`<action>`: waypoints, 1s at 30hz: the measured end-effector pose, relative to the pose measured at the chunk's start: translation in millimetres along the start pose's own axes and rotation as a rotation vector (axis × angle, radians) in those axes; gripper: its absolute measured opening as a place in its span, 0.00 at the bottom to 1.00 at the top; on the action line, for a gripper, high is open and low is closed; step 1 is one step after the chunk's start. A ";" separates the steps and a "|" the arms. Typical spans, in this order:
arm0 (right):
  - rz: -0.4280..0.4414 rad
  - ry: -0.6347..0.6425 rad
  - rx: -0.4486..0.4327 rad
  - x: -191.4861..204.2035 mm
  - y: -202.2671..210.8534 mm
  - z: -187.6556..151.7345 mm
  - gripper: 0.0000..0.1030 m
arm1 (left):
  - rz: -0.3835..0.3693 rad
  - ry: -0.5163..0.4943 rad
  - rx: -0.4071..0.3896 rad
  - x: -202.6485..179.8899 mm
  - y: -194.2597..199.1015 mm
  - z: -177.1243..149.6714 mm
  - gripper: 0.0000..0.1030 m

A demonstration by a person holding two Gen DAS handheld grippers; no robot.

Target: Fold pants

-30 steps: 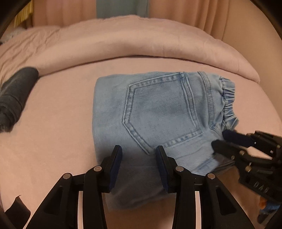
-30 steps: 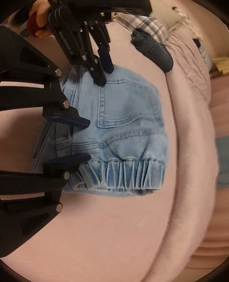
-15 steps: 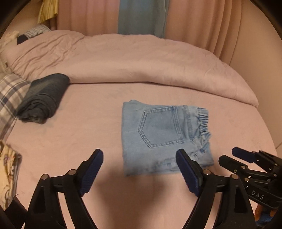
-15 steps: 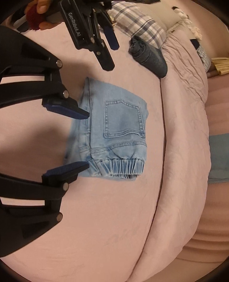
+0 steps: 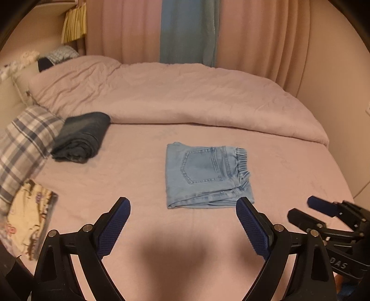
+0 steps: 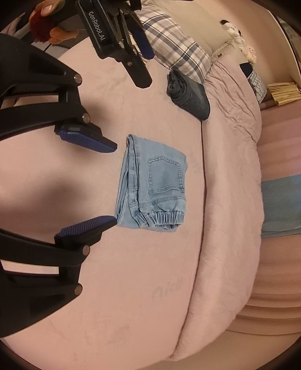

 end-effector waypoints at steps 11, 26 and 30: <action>-0.002 0.040 -0.067 4.0 42.2 0.8 0.56 | 0.003 -0.042 -0.028 -18.9 30.7 -3.8 0.90; -0.001 0.044 -0.106 0.2 62.2 -2.3 0.56 | 0.019 -0.083 -0.038 -33.1 41.2 -10.2 0.90; -0.003 0.047 -0.111 1.8 65.6 -4.3 0.56 | 0.017 -0.077 -0.034 -33.1 39.8 -11.8 0.90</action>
Point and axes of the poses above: each gripper's, at about its wrist camera, not at the fingertips, and y roughly against the way its jaws point, x to its left, z to its top, the point moved 8 cm from there along -y, roughly the way its jaws point, and after that the axes turned 9 degrees about -z, right-handed, at the moved point
